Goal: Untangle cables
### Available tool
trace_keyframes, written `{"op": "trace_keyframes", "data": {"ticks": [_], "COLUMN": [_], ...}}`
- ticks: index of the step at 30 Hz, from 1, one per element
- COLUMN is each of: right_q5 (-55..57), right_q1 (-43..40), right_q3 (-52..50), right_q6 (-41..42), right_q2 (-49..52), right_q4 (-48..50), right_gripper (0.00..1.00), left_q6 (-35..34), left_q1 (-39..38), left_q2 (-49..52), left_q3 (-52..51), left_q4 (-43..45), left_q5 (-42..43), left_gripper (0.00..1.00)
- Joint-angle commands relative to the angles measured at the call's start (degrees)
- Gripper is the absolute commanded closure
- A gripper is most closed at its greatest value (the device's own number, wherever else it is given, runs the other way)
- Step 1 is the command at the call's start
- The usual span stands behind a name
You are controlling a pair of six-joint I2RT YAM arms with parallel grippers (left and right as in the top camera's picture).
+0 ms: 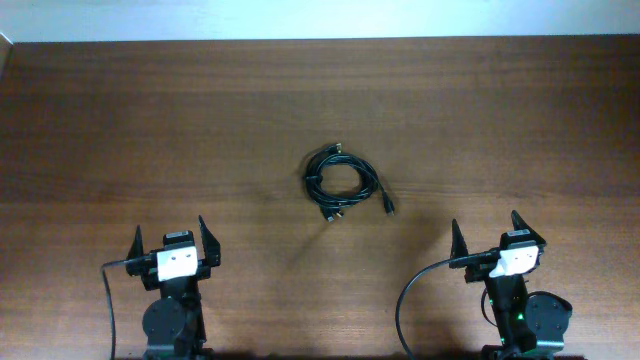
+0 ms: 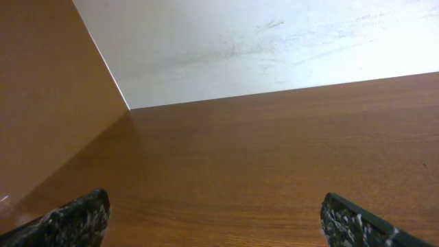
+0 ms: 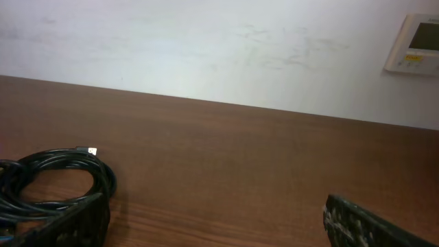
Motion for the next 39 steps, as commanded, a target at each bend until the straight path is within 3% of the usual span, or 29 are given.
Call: {"op": "trace_keyframes", "data": {"ticks": [1, 2, 3, 5, 7, 8, 11, 15, 18, 21, 24, 26, 27, 31, 32, 33, 34, 39], "right_q5": [-1.4, -1.73, -2.45, -9.53, -17.77, -18.36, -18.56, -21.03, -30.8, -31.28, -32.0, -28.09, -20.5, -21.24, -22.53, -24.5, -26.91, -25.18], "right_q1": [-0.07, -0.07, -0.07, -0.07, -0.04, -0.04, -0.07, -0.04, -0.04, -0.04, -0.04, -0.04, -0.04, -0.04, -0.04, 0.07, 0.66, 14.43], "right_q3": [-0.28, -0.28, -0.2, 1.01, 7.02, 9.94, 27.63, 45.62, 47.3, 47.3, 48.5, 52.59, 57.61, 59.01, 58.95, 58.95, 58.97, 59.19], "right_q6": [1.05, 3.28, 13.35, 14.64, 15.19, 15.32, 15.26, 15.04, 14.05, 13.2, 3.17, -3.87, -5.62, 4.72, 4.94, 2.29, -2.08, -4.96], "right_q2": [-0.33, -0.33, -0.33, -0.33, -0.33, -0.33, 0.2, 5.66, 6.16, 8.07, 21.79, 35.15, 45.29, 60.39, 65.0, 68.06, 70.23, 71.04], "right_q4": [-0.28, 0.94, 2.78, 2.8, -1.18, -4.72, -28.33, -55.69, -57.68, -54.88, -61.29, -68.11, -77.29, -81.09, -80.28, -78.27, -76.13, -54.42], "right_gripper": [0.01, 0.01, 0.01, 0.01, 0.01, 0.02, 0.01, 0.01, 0.01, 0.01, 0.01, 0.01, 0.02, 0.01, 0.01, 0.01, 0.01, 0.01], "left_q6": [-1.03, -3.3, -8.22, -8.24, -9.29, -9.33, -14.27, -18.51, -20.2, -18.73, -12.37, -8.52, -8.55, -9.09, -8.55, -8.55, -8.52, -5.51], "left_q1": [0.31, 0.28, 0.28, 0.28, 0.28, 0.28, 0.28, 0.28, 0.28, 0.28, -1.53, -5.55, -8.48, -9.6, -9.6, -9.6, -9.6, -9.6], "left_q2": [-0.5, -0.5, -0.5, -0.48, 0.33, 0.98, 4.61, 9.73, 9.7, 12.13, 26.08, 38.03, 44.65, 49.42, 50.62, 51.58, 52.78, 56.41], "left_q3": [-0.37, -0.35, -0.31, 1.66, 9.31, 11.98, 21.62, 27.91, 27.91, 28.24, 35.8, 45.46, 51.12, 52.76, 52.76, 52.76, 52.76, 52.76], "left_q4": [0.44, 0.79, 4.15, 3.82, -5.99, -9.07, -17.09, -22.29, -20.92, -20.85, -25.07, -32.54, -36.63, -37.4, -37.46, -37.68, -37.83, -35.12], "left_q5": [-0.04, 2.56, 10.99, 16.2, 18.32, 19.74, 27.69, 48.46, 59.84, 60.33, 58.01, 43.56, 38.53, 44.17, 44.19, 44.17, 44.15, 40.48], "left_gripper": [0.01, 0.02, 0.02, 0.02, 0.02, 0.02, 0.02, 0.02, 0.02, 0.02, 0.01, 0.02, 0.02, 0.02, 0.16, 0.14, 0.0, 0.01]}}
